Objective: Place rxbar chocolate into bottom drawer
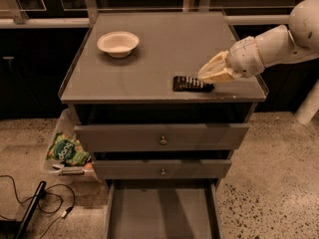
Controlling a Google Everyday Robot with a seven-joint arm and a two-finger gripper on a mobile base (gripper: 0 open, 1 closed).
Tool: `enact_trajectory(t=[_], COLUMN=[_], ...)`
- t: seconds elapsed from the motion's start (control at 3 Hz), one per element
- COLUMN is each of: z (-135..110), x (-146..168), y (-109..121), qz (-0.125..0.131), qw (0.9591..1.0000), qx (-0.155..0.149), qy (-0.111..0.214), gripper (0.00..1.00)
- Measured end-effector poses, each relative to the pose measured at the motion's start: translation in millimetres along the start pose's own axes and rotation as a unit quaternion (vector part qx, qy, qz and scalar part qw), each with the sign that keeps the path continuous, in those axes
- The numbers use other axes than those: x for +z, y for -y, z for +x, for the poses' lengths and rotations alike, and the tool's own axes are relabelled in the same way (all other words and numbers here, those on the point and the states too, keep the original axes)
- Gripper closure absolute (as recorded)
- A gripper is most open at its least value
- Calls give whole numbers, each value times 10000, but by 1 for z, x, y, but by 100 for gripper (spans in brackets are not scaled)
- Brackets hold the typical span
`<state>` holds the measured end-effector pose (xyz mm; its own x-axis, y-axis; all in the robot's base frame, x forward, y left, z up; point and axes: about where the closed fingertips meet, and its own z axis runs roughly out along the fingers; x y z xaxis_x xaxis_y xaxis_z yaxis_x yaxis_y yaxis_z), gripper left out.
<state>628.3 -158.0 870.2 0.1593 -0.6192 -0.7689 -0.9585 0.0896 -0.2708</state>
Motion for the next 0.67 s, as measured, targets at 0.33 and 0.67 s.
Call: enact_trajectory(t=[0.33,0.67], z=[0,0], x=[0,0], y=[0,0], qz=[0,0], qw=[10000,10000], qx=[0,0], qy=[0,0], gripper=[81,58])
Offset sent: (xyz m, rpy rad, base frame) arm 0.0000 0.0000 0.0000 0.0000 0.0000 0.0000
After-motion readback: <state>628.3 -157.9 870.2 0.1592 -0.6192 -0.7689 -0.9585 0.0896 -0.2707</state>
